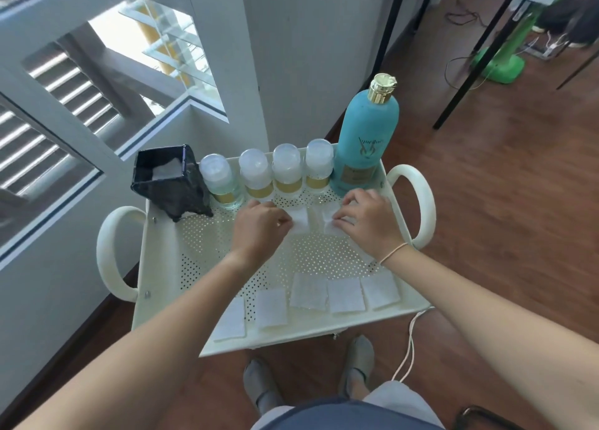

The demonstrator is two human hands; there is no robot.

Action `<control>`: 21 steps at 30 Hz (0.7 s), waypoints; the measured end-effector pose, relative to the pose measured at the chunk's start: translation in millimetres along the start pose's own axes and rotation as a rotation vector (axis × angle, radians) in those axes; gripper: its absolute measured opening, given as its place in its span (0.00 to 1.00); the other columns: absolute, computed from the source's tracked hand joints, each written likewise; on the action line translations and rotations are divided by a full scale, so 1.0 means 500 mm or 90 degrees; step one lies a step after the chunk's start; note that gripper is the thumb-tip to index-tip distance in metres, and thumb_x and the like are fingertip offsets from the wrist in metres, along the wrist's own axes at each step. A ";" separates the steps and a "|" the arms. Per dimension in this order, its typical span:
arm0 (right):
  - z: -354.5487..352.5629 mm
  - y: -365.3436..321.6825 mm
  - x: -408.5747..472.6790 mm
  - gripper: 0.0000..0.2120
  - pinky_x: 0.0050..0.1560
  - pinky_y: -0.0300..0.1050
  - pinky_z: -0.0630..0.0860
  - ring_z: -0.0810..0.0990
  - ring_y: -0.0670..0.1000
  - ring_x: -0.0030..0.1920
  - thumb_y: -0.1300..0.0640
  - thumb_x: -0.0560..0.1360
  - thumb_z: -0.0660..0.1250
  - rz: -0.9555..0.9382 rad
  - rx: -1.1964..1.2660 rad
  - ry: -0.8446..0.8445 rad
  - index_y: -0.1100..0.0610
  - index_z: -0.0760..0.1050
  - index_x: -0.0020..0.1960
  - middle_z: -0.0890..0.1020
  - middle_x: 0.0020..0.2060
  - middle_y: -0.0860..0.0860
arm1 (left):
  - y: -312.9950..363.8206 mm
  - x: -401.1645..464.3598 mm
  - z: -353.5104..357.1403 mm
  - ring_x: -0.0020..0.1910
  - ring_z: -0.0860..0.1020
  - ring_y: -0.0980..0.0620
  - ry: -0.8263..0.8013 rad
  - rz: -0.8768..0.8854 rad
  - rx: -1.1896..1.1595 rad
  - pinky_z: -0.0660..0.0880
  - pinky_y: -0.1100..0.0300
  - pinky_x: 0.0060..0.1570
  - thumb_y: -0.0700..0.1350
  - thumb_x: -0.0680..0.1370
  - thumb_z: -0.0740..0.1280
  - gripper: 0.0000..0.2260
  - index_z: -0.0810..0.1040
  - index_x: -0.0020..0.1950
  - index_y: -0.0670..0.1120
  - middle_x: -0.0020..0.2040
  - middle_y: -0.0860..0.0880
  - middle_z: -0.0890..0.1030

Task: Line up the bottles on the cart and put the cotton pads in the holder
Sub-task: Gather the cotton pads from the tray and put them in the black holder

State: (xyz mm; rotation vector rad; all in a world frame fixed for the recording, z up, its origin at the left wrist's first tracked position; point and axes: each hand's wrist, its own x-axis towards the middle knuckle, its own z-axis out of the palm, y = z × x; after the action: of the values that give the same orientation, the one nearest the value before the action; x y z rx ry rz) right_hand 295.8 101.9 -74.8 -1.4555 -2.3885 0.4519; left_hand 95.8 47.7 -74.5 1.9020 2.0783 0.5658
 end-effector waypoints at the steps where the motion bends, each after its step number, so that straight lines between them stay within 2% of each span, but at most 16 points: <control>1: 0.000 0.002 0.009 0.04 0.48 0.51 0.68 0.74 0.58 0.47 0.54 0.67 0.72 -0.001 -0.009 -0.004 0.54 0.82 0.40 0.80 0.44 0.54 | 0.002 0.006 0.002 0.44 0.75 0.45 -0.003 -0.007 0.005 0.72 0.53 0.44 0.47 0.73 0.68 0.07 0.84 0.43 0.46 0.42 0.48 0.84; 7: 0.014 0.007 0.041 0.05 0.50 0.54 0.69 0.75 0.60 0.47 0.55 0.68 0.71 -0.028 -0.051 -0.027 0.56 0.82 0.40 0.80 0.44 0.56 | 0.004 0.028 0.020 0.46 0.75 0.43 -0.011 -0.034 0.016 0.72 0.53 0.46 0.47 0.74 0.67 0.07 0.83 0.45 0.46 0.43 0.47 0.85; 10: 0.020 0.007 0.053 0.05 0.50 0.52 0.67 0.74 0.59 0.48 0.53 0.69 0.70 -0.038 -0.067 -0.038 0.55 0.82 0.41 0.80 0.46 0.55 | 0.003 0.038 0.028 0.47 0.75 0.43 -0.014 -0.053 0.024 0.71 0.53 0.46 0.47 0.73 0.67 0.07 0.84 0.45 0.46 0.44 0.47 0.85; 16: 0.045 0.017 0.057 0.10 0.53 0.50 0.62 0.69 0.58 0.55 0.51 0.71 0.66 -0.026 -0.099 -0.135 0.51 0.80 0.51 0.76 0.54 0.53 | -0.009 0.027 0.048 0.50 0.74 0.42 -0.092 -0.037 0.084 0.70 0.52 0.49 0.49 0.73 0.67 0.09 0.82 0.48 0.47 0.47 0.46 0.83; 21: 0.055 0.020 0.049 0.10 0.50 0.51 0.64 0.70 0.58 0.51 0.51 0.71 0.67 -0.005 -0.087 -0.120 0.53 0.80 0.50 0.76 0.50 0.55 | -0.007 0.024 0.052 0.49 0.73 0.42 -0.075 -0.033 0.090 0.68 0.52 0.47 0.49 0.73 0.67 0.08 0.82 0.47 0.47 0.46 0.46 0.82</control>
State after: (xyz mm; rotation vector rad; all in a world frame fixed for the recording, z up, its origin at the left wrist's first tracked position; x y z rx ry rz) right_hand 281.5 125.2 -101.5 -1.5207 -2.6179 0.4507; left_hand 103.2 62.2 -98.4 1.8994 2.1351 0.2934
